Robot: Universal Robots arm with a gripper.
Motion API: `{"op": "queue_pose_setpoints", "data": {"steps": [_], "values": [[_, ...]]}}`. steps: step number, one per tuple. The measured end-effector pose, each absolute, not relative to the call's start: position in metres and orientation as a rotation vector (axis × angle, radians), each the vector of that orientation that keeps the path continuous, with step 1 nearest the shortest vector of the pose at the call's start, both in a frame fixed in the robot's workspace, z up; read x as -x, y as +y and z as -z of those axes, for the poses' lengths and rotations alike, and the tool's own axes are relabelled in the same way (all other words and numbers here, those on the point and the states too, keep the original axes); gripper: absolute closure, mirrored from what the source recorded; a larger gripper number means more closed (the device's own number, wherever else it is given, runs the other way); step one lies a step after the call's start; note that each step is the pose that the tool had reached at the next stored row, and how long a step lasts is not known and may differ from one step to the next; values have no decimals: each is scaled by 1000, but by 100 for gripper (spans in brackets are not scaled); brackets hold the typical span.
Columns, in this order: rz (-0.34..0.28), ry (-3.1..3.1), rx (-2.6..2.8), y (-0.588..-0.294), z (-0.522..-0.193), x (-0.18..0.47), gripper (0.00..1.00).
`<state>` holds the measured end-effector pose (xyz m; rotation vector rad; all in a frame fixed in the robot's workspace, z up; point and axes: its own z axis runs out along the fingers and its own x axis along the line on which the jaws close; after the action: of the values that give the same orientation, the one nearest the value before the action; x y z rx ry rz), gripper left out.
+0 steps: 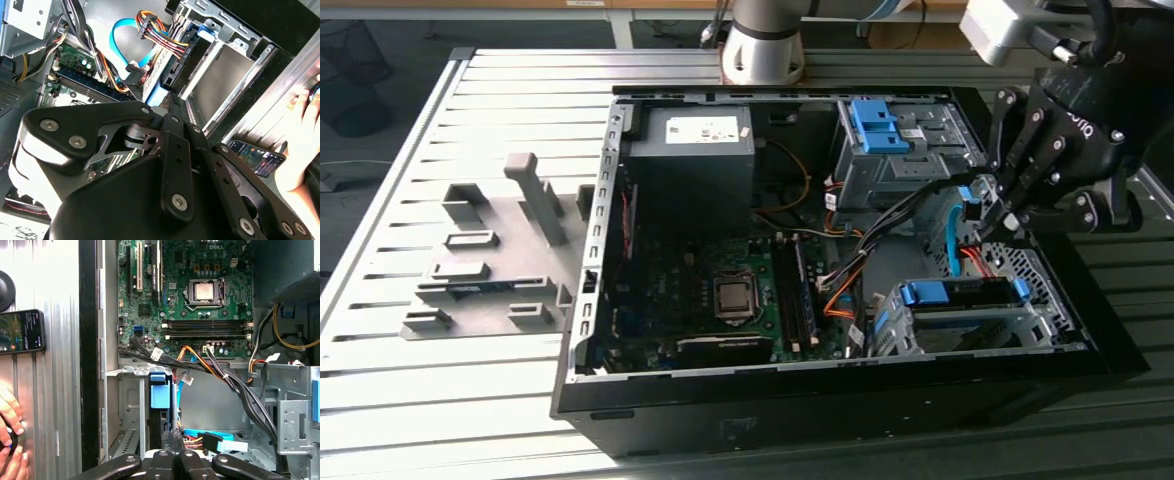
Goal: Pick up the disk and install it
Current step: 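Insert the second disk wire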
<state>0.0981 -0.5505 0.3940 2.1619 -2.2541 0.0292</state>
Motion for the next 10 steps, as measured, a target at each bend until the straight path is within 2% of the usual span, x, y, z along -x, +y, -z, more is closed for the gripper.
{"op": "queue_pose_setpoints", "data": {"steps": [10], "values": [[-29, -2254, -2162, -550, -394, -98, 89]]}}
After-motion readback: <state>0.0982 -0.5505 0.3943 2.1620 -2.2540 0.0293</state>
